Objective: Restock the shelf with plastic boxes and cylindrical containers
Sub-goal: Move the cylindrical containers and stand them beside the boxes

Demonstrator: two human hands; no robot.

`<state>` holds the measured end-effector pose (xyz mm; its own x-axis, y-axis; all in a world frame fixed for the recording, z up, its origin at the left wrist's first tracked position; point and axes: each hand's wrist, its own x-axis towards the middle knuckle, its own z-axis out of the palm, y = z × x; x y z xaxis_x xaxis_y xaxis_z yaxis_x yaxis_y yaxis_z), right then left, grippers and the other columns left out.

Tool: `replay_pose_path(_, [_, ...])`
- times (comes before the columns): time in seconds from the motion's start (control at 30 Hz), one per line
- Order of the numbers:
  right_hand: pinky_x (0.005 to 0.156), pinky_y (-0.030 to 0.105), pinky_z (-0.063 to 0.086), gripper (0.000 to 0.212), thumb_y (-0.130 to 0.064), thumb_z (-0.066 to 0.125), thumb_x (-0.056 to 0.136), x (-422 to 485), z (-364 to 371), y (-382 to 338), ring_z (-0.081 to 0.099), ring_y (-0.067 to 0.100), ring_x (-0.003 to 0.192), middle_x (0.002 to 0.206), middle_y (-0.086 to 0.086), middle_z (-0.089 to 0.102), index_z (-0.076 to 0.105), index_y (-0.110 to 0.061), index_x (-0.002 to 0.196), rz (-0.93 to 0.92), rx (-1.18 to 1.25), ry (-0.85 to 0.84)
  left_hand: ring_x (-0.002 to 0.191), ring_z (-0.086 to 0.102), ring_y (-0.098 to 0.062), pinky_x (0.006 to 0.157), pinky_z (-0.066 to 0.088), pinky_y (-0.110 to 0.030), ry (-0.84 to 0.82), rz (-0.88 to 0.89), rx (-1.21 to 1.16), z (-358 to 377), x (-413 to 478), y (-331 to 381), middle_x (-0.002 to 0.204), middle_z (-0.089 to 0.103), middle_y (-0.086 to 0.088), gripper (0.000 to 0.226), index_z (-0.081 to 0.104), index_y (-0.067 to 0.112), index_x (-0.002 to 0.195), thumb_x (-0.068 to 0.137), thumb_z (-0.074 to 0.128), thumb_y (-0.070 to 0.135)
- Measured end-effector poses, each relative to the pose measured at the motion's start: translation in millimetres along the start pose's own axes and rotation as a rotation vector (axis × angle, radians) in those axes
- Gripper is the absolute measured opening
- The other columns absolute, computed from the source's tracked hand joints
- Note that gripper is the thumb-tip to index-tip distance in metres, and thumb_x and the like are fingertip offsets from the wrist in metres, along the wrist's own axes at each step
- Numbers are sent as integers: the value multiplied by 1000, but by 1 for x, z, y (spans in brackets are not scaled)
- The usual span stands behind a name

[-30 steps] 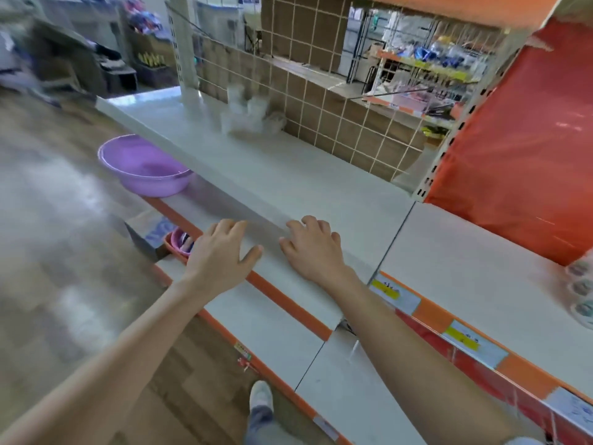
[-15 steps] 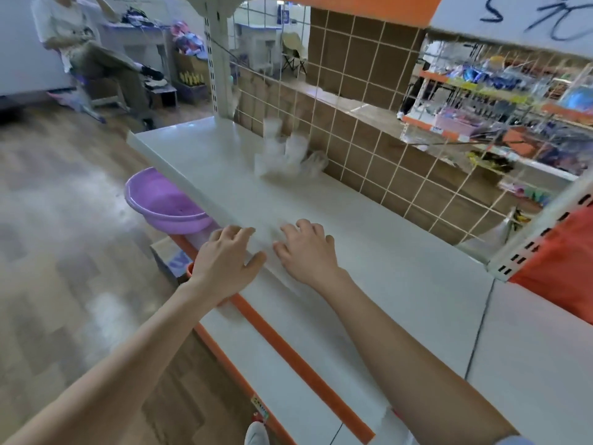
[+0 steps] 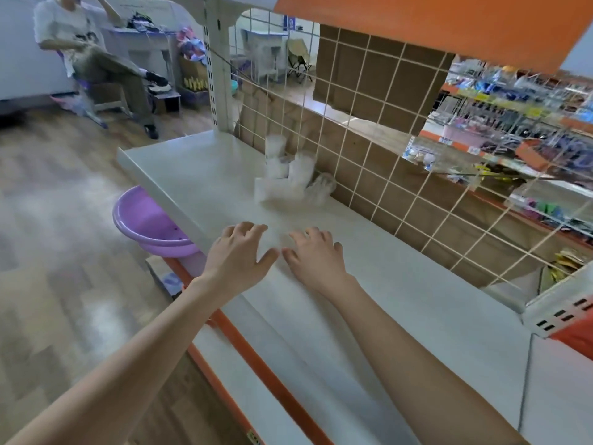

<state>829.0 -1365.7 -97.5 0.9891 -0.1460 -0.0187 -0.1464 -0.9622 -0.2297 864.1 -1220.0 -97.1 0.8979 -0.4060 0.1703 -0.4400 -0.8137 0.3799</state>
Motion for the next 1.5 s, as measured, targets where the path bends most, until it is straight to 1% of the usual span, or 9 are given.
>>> replay_pose_path(0.4, [95, 45, 29, 36, -37, 34, 95, 54, -2, 2, 31, 30, 123, 130, 10, 40, 47, -14, 121, 195, 24, -2, 127, 33, -29, 98, 33, -37, -83, 124, -25, 8, 78, -28, 140, 38, -6, 58, 35, 19, 138, 89, 48, 46])
replay_pose_path(0.53, [98, 45, 27, 42, -40, 35, 95, 79, -7, -2, 29, 30, 126, 136, 8, 36, 43, -19, 130, 267, 38, 25, 128, 31, -32, 99, 33, -38, -101, 156, -11, 7, 118, -42, 143, 31, -10, 69, 24, 20, 143, 86, 53, 44])
replay_pose_path(0.67, [100, 46, 28, 42, -40, 35, 95, 100, -14, -5, 30, 31, 126, 137, 9, 37, 43, -18, 130, 332, 24, 61, 129, 30, -34, 97, 36, -41, -157, 137, 0, 13, 156, -51, 145, 28, -12, 75, 15, 18, 145, 86, 53, 44])
replay_pose_path(0.8, [101, 45, 29, 42, -40, 37, 95, 117, -20, -8, 32, 32, 125, 138, 10, 36, 44, -18, 130, 376, 22, 107, 128, 33, -33, 94, 37, -41, -223, 135, -4, 22, 181, -60, 140, 37, -13, 76, 11, 16, 145, 88, 51, 44])
replay_pose_path(0.9, [99, 43, 30, 40, -37, 40, 94, 131, -26, -11, 33, 32, 124, 137, 8, 38, 47, -16, 126, 395, 24, 164, 122, 42, -33, 90, 39, -40, -263, 172, -33, 22, 195, -69, 134, 44, -13, 72, 16, 15, 143, 87, 53, 42])
replay_pose_path(1.03, [99, 41, 32, 42, -36, 42, 93, 149, -33, -15, 35, 31, 122, 133, 9, 41, 46, -16, 129, 402, 44, 231, 113, 50, -33, 83, 41, -36, -266, 256, -130, 15, 207, -83, 130, 46, -11, 72, 24, 17, 140, 82, 62, 38])
replay_pose_path(1.13, [98, 42, 32, 44, -39, 41, 94, 164, -35, -19, 35, 32, 121, 132, 10, 41, 44, -16, 131, 417, 36, 216, 112, 49, -31, 85, 38, -33, -231, 356, -213, 5, 215, -96, 130, 45, -10, 73, 31, 16, 138, 77, 69, 28])
replay_pose_path(1.33, [97, 42, 34, 44, -42, 43, 93, 191, -33, -25, 38, 35, 119, 128, 13, 42, 42, -16, 129, 488, -9, 161, 107, 51, -24, 77, 28, -14, -229, 554, -280, -12, 229, -113, 127, 49, -6, 62, 50, 12, 127, 70, 75, 7])
replay_pose_path(1.5, [96, 44, 36, 49, -42, 49, 90, 199, -25, -27, 42, 36, 119, 131, 13, 40, 39, -18, 132, 510, -77, 157, 107, 49, -21, 75, 27, -11, -271, 658, -323, -20, 230, -117, 125, 50, -4, 63, 55, 14, 123, 65, 71, -3])
